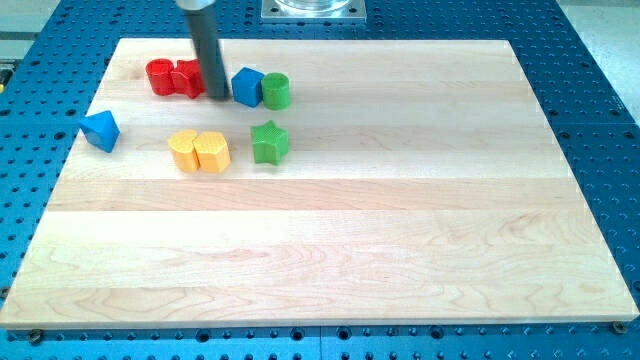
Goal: Move the blue cube into the triangle
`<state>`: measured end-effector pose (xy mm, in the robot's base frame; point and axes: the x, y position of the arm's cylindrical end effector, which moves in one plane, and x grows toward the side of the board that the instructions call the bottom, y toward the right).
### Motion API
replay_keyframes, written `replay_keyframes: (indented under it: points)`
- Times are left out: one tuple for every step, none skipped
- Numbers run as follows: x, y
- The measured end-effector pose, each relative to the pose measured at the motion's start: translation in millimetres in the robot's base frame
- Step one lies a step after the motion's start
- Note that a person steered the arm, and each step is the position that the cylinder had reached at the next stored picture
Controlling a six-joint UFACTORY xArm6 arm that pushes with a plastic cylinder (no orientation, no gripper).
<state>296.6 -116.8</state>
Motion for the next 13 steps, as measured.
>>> replay_keyframes:
  points:
    - [-22.3, 52.9]
    - [-11.9, 87.9]
    - [-8.4, 108.6]
    - [-18.3, 170.4]
    - [7.9, 163.5]
    - [19.5, 115.4]
    - [21.2, 39.3]
    - [56.9, 8.7]
    - [58.2, 8.7]
    - [67.2, -31.7]
    - [98.4, -29.8]
    - [112.5, -42.8]
    - [112.4, -55.6]
